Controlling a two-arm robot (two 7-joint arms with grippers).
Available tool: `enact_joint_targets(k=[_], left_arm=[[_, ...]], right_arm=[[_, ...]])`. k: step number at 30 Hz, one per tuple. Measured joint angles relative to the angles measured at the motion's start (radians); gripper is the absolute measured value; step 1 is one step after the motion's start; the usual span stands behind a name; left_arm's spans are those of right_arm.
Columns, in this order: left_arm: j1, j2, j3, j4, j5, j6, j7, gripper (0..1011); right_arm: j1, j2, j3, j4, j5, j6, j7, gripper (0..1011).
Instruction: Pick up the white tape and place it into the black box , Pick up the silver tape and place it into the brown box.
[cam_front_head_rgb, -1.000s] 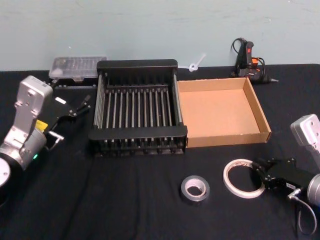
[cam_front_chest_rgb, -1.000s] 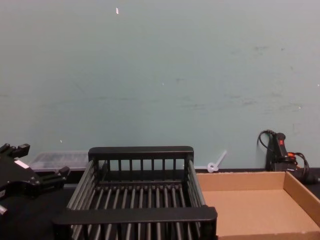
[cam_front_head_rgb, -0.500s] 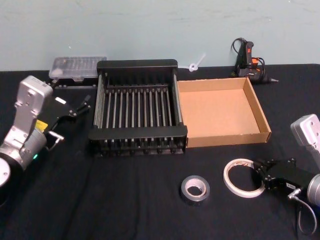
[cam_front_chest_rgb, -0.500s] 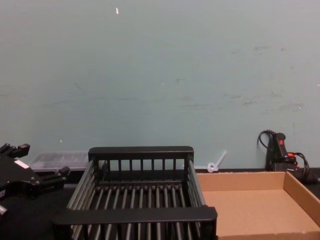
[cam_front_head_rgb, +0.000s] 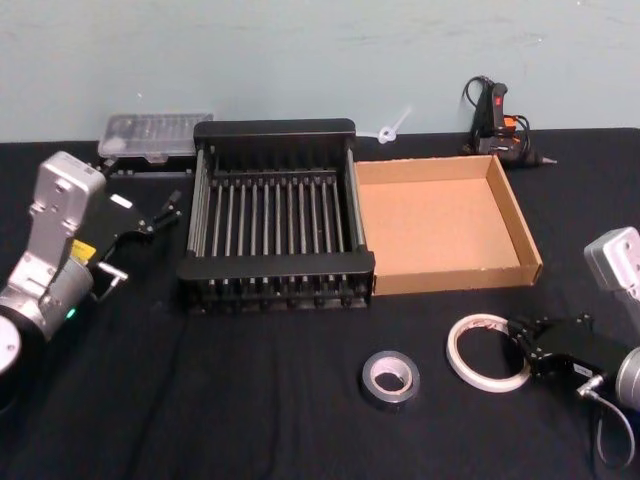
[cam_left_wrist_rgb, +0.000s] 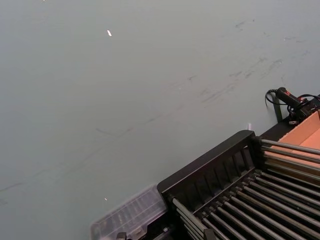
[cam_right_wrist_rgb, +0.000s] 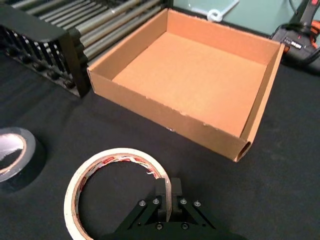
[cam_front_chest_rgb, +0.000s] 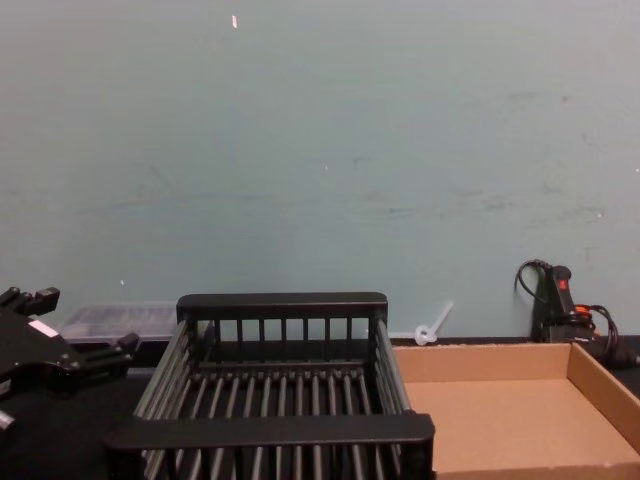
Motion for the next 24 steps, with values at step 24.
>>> enact_joint_targets(k=[24], left_arm=[[0.0, 0.0, 0.0, 0.0, 0.0, 0.0, 0.0, 1001]], right_arm=[[0.032, -0.02, 0.067, -0.059, 0.035, -0.072, -0.008, 66]])
